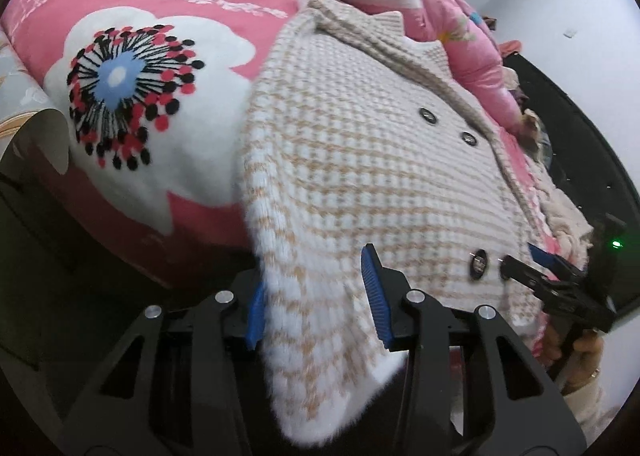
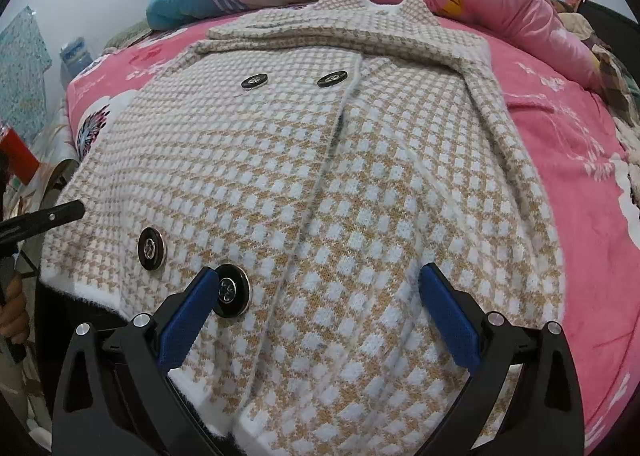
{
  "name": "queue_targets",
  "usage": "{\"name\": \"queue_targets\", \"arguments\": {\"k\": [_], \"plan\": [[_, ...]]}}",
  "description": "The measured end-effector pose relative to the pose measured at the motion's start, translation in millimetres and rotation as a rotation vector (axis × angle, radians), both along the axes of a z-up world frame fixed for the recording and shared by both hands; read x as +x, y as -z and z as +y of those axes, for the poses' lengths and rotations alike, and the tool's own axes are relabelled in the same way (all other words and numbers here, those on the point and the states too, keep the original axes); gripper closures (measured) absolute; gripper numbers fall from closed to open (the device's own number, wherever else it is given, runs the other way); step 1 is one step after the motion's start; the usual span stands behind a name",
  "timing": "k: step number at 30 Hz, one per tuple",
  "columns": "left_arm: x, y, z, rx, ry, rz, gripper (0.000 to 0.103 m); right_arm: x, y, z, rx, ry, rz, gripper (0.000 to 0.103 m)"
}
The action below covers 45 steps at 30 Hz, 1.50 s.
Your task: Fold large clothes
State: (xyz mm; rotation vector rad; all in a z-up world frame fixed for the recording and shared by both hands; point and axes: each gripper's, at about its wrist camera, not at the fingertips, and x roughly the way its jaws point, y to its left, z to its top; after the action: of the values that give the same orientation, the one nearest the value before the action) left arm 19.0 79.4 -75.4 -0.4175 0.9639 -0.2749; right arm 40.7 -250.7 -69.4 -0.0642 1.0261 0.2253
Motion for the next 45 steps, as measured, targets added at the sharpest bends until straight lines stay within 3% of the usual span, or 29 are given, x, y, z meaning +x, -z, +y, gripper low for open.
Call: {"name": "queue_targets", "arguments": {"k": [6, 10, 19, 26, 33, 45], "plan": [[-16, -1, -1, -0.038, 0.024, 0.037, 0.063, 1, 0, 0, 0.002, 0.000, 0.001, 0.006], [-24, 3, -8, -0.003, 0.035, 0.067, 0.063, 0, 0, -1, 0.003, -0.002, 0.002, 0.006], [-34, -1, -26, 0.189, 0.013, 0.063, 0.069, 3, 1, -4, 0.039, 0.007, 0.023, 0.006], [-36, -1, -31, 0.266, 0.003, 0.062, 0.069, 7, 1, -1, 0.041, -0.002, 0.048, 0.006], [-37, -1, -31, 0.268, -0.011, 0.062, 0.069, 11, 4, 0, 0.060, -0.020, 0.095, 0.006], [-40, 0, -31, 0.278, -0.002, 0.053, 0.069, 16, 3, 8, 0.008, -0.061, 0.167, 0.006]]}}
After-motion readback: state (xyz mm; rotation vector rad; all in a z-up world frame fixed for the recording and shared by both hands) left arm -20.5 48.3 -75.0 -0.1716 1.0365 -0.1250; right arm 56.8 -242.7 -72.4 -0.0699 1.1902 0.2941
